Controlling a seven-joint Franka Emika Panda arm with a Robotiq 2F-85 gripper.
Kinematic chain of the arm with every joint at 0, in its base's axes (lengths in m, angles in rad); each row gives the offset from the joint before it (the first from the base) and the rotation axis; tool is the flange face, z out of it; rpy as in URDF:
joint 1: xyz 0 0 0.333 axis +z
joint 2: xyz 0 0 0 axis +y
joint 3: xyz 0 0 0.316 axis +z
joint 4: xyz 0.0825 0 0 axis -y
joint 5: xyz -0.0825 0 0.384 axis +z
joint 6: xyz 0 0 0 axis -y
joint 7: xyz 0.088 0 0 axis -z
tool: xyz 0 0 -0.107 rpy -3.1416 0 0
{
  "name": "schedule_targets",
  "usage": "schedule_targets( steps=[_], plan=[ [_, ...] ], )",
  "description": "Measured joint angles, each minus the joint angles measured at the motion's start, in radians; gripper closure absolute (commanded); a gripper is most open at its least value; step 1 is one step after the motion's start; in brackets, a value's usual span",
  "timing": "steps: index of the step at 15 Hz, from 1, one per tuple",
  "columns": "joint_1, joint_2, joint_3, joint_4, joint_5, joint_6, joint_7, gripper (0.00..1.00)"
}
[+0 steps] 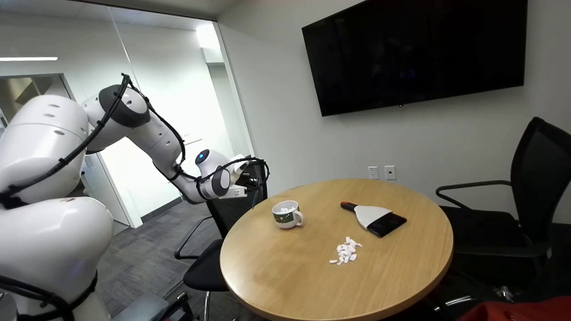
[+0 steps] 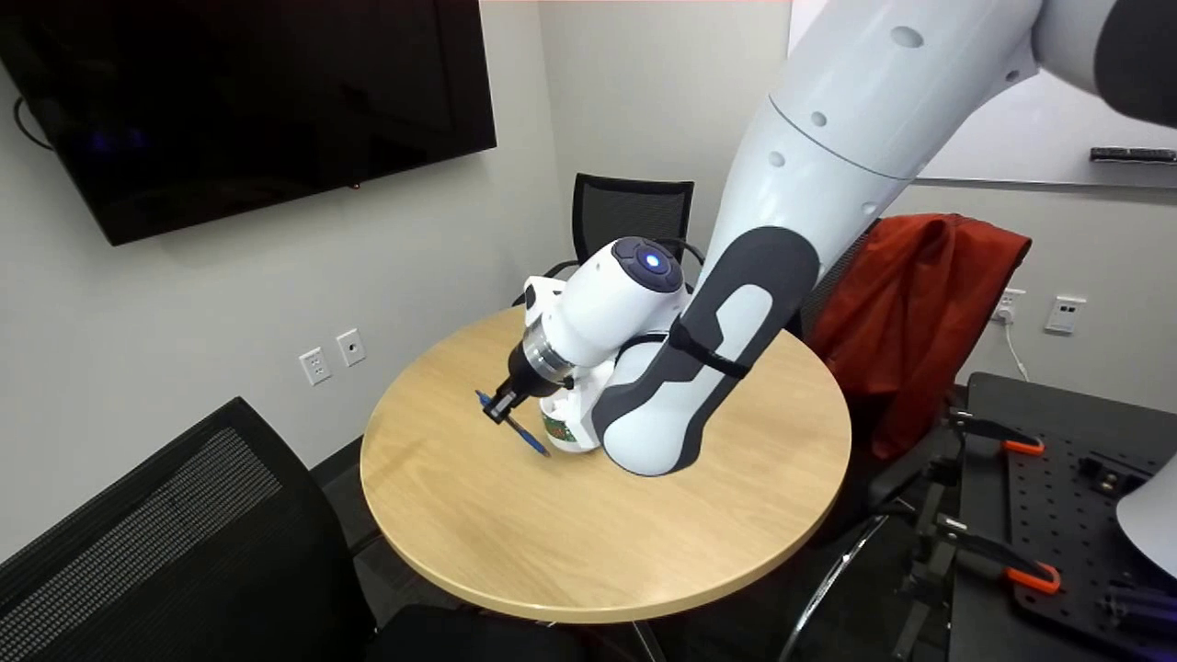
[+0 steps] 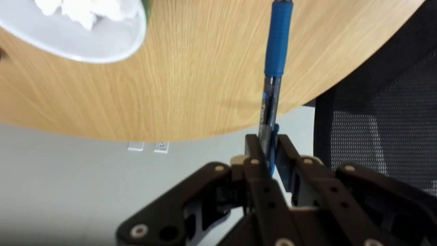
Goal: Use the pen to stir the contents in the mug then empty the mug.
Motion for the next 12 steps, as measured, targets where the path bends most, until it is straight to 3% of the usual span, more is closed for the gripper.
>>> schedule_targets(
  steps=[6, 12],
  plan=[
    [-0.123, 0.000, 0.157, -0.017, -0.148, -0.192, -0.074, 0.96],
    [-0.149, 0.015, 0.172, 0.023, -0.235, -0.338, -0.073, 0.96]
  ],
)
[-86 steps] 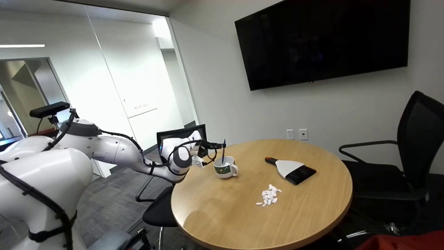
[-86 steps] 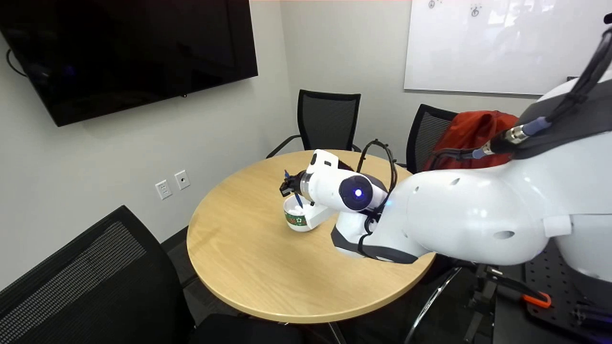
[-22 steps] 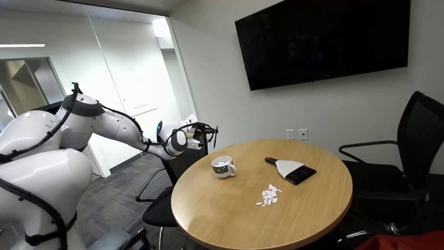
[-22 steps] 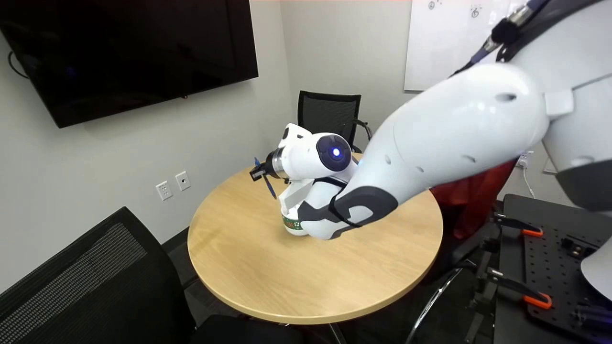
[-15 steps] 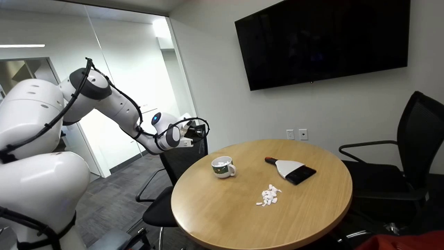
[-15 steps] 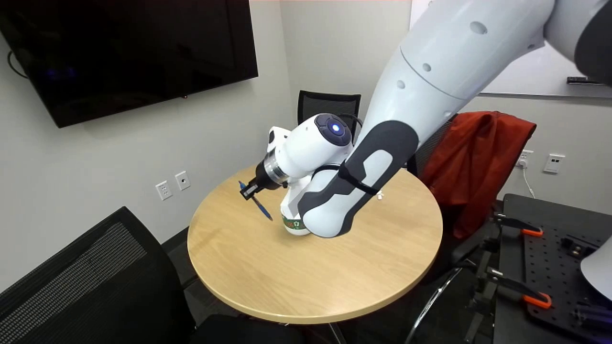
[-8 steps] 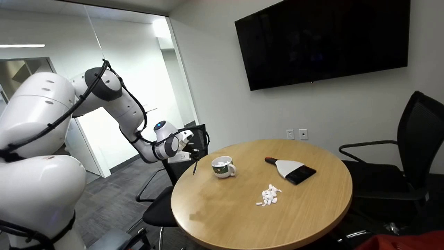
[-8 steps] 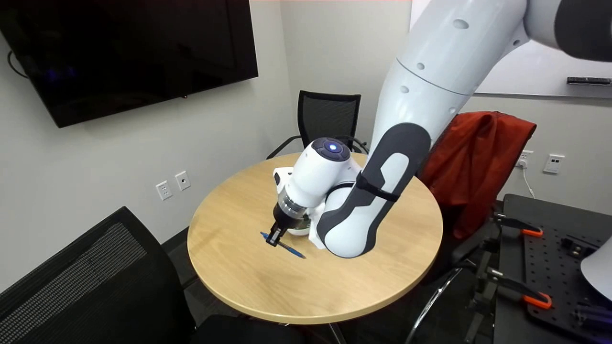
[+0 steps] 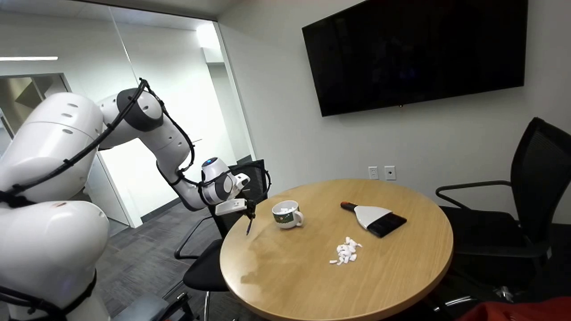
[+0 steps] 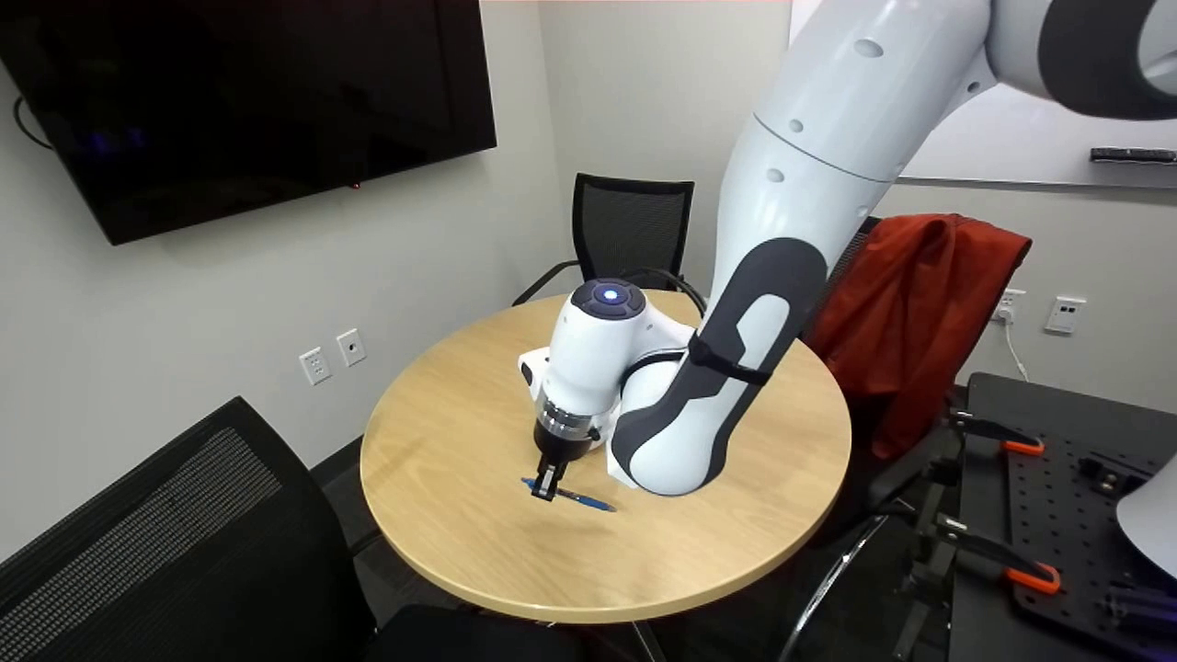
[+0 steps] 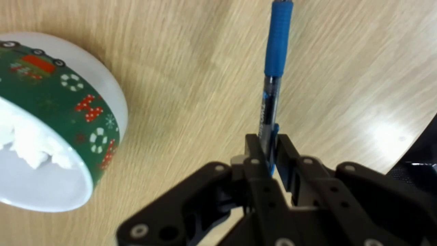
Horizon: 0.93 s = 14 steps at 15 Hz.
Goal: Use the pen to stir the contents in the mug then empty the mug.
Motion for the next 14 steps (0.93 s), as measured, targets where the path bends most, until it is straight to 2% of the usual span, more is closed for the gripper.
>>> schedule_targets(
  steps=[6, 7, 14],
  plan=[
    [-0.102, 0.062, 0.117, 0.103, -0.046, -0.051, 0.000, 0.96],
    [-0.110, 0.075, 0.122, 0.118, -0.047, -0.053, 0.000, 0.64],
    [-0.110, 0.114, 0.121, 0.165, -0.061, -0.074, 0.000, 0.12]
  ],
)
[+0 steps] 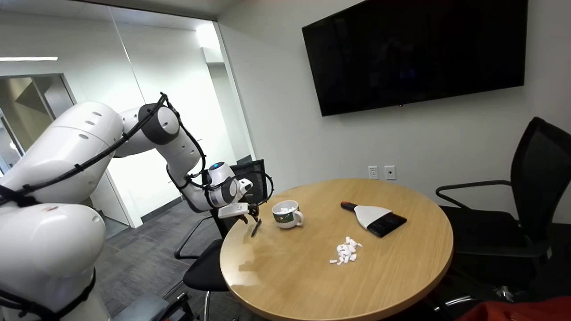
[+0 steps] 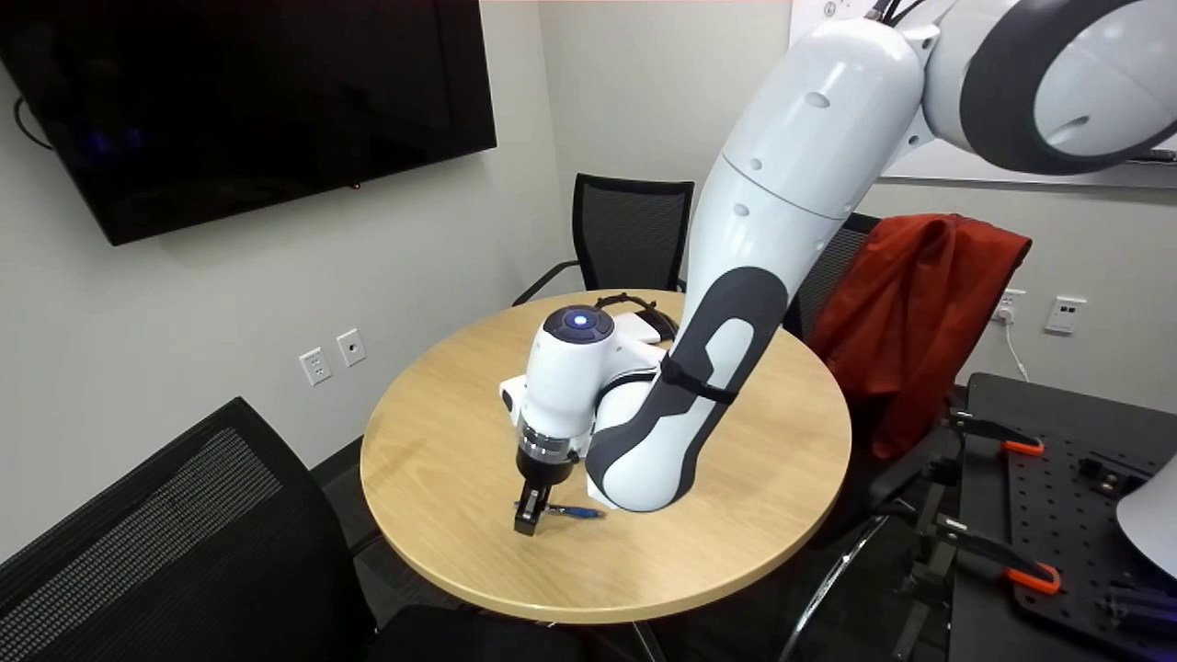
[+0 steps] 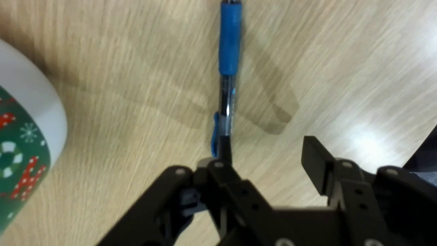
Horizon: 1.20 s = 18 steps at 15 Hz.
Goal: Use the pen to stir the contents in the mug then empty the mug.
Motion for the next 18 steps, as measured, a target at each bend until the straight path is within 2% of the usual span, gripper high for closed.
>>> schedule_targets(
  steps=[2, 3, 7, 11, 18],
  plan=[
    [0.009, -0.002, -0.009, 0.000, -0.017, 0.000, 0.002, 0.01],
    [0.017, -0.004, -0.019, 0.000, -0.024, 0.000, 0.002, 0.00],
    [0.042, -0.053, -0.045, -0.019, -0.044, 0.001, 0.005, 0.00],
    [0.040, -0.161, -0.063, -0.091, -0.049, 0.021, 0.009, 0.00],
    [0.017, -0.327, -0.166, -0.227, -0.049, 0.046, 0.080, 0.00]
  ],
)
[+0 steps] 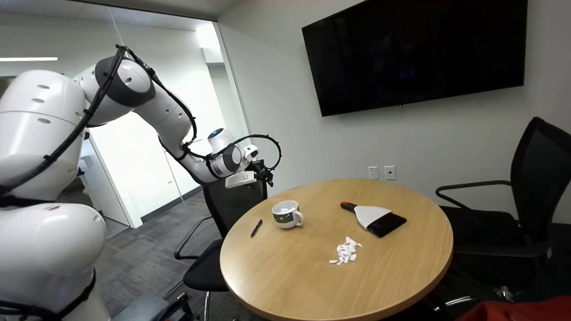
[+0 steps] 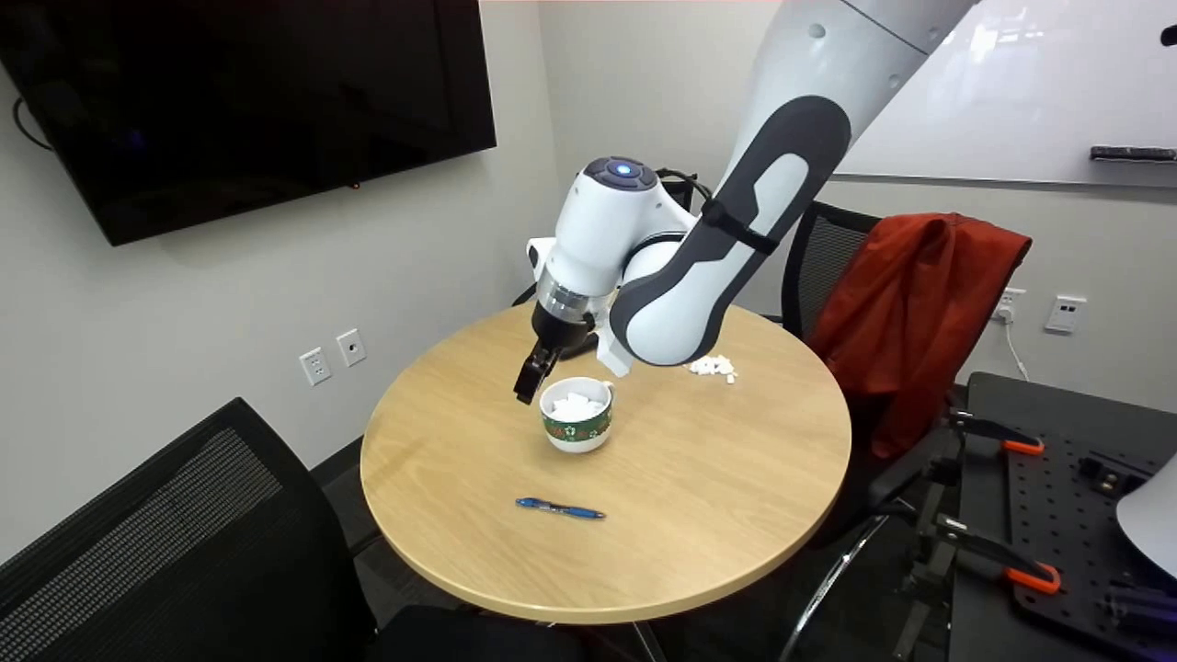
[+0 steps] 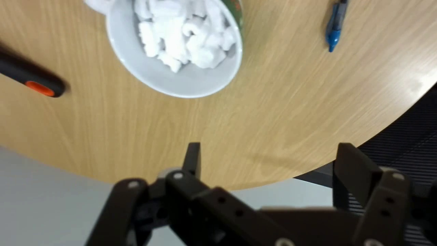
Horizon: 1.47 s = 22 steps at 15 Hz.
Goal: Use the pen to stir the contents in the mug then empty the mug.
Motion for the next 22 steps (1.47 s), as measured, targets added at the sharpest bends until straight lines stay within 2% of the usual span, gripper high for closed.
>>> schedule_targets(
  steps=[4, 8, 9, 11, 12, 16, 19, 22],
  plan=[
    [-0.061, -0.023, -0.026, -0.020, 0.000, -0.008, 0.009, 0.00],
    [-0.137, -0.024, -0.010, -0.020, -0.003, -0.027, -0.008, 0.00],
    [-0.171, -0.024, 0.019, -0.020, -0.003, -0.028, -0.034, 0.00],
    [-0.277, -0.034, 0.149, -0.024, 0.052, -0.027, -0.159, 0.00],
    [-0.307, -0.041, 0.186, -0.026, 0.062, -0.027, -0.188, 0.00],
    [-0.313, -0.052, 0.193, -0.031, 0.048, -0.027, -0.196, 0.00],
    [-0.279, -0.039, 0.124, -0.012, -0.024, -0.082, -0.185, 0.00],
    [-0.280, -0.037, 0.086, 0.037, -0.094, -0.202, -0.184, 0.00]
  ],
)
